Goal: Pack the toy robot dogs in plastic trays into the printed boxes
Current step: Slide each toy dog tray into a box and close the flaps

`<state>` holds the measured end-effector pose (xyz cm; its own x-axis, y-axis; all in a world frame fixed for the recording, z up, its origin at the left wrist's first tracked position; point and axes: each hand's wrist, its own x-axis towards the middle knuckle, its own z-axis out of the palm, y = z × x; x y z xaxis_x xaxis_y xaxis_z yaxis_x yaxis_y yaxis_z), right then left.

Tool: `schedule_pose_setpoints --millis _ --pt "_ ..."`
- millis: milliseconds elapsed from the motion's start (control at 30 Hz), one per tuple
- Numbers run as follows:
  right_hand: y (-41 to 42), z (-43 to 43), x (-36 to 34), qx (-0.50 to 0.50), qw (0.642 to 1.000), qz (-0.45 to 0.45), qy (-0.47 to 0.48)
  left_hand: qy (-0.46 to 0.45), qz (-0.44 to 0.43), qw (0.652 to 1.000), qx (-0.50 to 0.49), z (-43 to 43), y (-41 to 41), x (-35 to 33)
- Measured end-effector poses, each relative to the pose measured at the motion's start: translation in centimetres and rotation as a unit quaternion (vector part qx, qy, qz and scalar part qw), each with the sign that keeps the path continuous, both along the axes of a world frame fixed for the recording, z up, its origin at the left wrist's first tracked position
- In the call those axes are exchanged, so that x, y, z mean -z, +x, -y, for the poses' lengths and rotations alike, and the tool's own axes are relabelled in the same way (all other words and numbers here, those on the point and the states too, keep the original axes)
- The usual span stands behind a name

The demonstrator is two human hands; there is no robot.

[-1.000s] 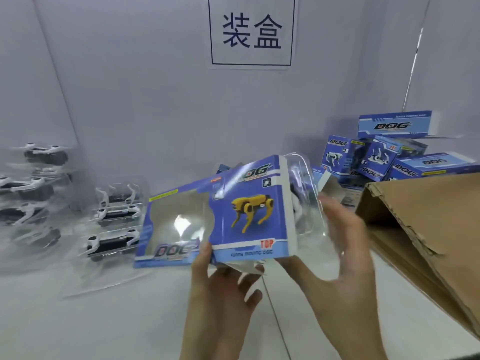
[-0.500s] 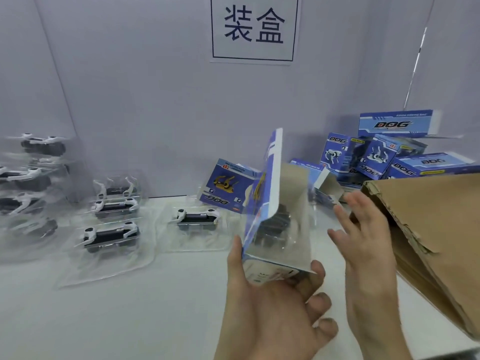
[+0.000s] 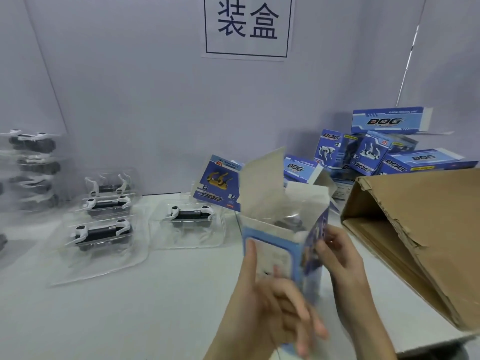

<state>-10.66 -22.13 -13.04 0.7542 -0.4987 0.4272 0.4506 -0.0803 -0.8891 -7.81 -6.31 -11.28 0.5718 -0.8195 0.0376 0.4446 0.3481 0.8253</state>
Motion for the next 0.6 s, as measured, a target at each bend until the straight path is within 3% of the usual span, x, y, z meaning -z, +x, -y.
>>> schedule_pose_setpoints --millis 100,200,267,333,400,467,533,600 --pt "0.3 -0.1 0.2 -0.008 1.000 0.014 0.016 0.049 0.085 0.967 -0.236 -0.8 0.3 -0.6" --pt "0.1 0.0 0.2 -0.035 0.999 0.012 -0.006 0.056 0.272 0.830 -0.483 -1.5 0.5 0.2" --pt "-0.1 0.7 -0.1 -0.019 1.000 -0.001 -0.018 0.057 0.338 0.759 -0.553 -2.8 1.4 0.3" --pt "-0.7 1.2 -0.5 0.025 0.999 -0.015 -0.036 0.094 0.374 0.764 -0.517 -3.7 3.1 0.4" --pt "-1.3 1.3 -1.8 0.086 0.995 -0.003 -0.055 0.143 0.380 0.818 -0.408 -4.0 4.4 0.3" --pt "-2.3 1.0 -4.3 0.135 0.986 0.055 -0.082 0.157 0.394 0.847 -0.320 -3.4 4.5 0.5" --pt "-3.7 0.2 -8.0 0.134 0.972 0.126 -0.149 0.145 0.398 0.843 -0.333 -2.8 4.2 1.0" --pt "-4.3 -0.7 -11.5 0.098 0.942 0.152 -0.282 0.128 0.392 0.833 -0.368 -2.6 4.2 1.4"
